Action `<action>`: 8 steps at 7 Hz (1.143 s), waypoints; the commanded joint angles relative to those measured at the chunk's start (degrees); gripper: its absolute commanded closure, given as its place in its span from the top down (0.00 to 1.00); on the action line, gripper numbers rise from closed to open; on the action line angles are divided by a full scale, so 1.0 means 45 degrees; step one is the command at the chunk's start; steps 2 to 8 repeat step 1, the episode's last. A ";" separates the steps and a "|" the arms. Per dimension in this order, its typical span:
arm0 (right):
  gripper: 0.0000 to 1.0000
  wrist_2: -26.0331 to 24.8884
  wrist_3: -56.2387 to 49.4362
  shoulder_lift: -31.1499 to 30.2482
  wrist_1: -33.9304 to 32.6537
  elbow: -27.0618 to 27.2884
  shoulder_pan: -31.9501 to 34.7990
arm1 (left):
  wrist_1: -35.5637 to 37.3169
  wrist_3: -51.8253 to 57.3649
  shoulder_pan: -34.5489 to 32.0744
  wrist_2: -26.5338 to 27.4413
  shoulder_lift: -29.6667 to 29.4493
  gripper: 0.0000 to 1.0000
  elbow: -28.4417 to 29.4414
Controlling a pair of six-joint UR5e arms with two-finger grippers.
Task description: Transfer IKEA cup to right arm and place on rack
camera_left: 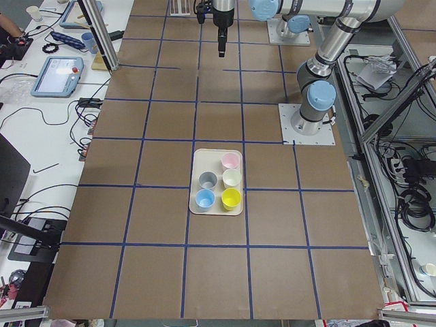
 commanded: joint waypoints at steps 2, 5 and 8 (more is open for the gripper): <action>1.00 -0.0029 0.0001 -0.0009 -0.0009 0.0001 -0.0009 | 0.0008 0.0000 -0.0018 -0.0019 0.0003 1.00 0.0010; 1.00 -0.0029 0.0001 -0.0009 -0.0009 0.0001 -0.0009 | 0.0008 0.0000 -0.0018 -0.0019 0.0003 1.00 0.0010; 1.00 -0.0029 0.0001 -0.0009 -0.0009 0.0001 -0.0009 | 0.0008 0.0000 -0.0018 -0.0019 0.0003 1.00 0.0010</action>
